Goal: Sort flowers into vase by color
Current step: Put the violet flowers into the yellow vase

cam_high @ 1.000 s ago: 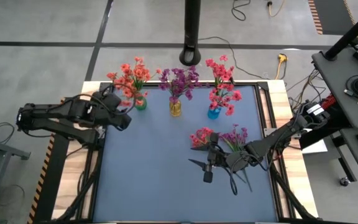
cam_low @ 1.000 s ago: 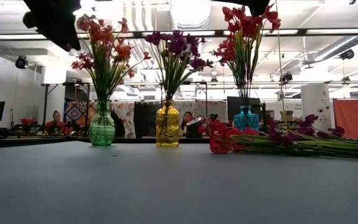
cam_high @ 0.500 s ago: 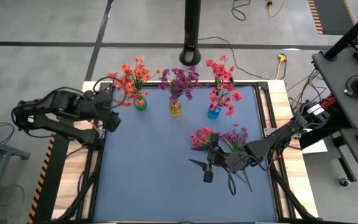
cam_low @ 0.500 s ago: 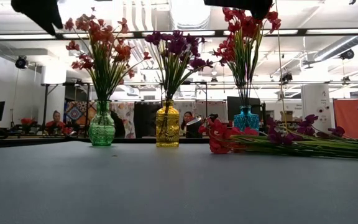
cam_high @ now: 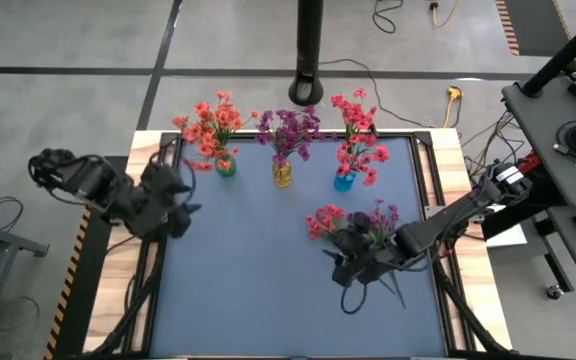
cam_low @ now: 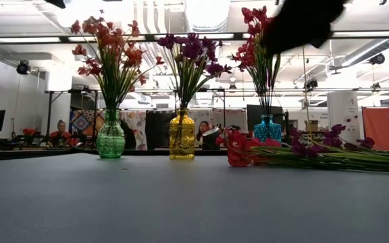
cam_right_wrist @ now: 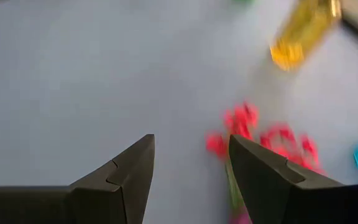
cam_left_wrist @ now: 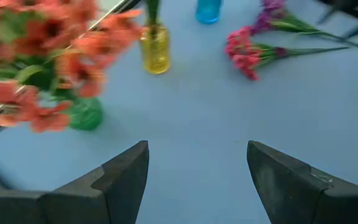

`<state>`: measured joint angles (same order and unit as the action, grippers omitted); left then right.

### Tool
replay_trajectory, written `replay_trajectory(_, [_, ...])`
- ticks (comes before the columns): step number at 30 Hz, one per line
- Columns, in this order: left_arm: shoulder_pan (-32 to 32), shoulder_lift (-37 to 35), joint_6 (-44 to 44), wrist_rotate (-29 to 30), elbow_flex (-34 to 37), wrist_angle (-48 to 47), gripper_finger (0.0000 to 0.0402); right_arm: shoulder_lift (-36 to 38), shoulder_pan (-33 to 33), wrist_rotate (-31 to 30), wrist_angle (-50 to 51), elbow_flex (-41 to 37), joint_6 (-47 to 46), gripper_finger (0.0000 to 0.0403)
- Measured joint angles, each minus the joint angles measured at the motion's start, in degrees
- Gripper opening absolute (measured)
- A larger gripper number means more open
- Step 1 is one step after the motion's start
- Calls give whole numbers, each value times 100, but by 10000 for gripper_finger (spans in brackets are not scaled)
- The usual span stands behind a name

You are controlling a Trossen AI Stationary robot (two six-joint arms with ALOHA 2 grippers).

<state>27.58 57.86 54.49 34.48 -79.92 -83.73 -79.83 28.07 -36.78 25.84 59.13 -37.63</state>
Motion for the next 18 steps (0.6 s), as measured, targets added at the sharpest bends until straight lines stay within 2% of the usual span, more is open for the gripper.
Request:
replay_trajectory(4, [853, 393, 635, 427, 20, 18, 254, 0, -21, 480, 1115, 114, -938, 201])
replay_trajectory(8, [1509, 880, 1111, 690, 16, 16, 254, 0, -23, 844, 1394, 50, -1231, 201])
replay_trajectory(18, [2353, 2100, 1900, 162, -348, -2, 254, 0, -25, 1788, 1628, -28, -1693, 201])
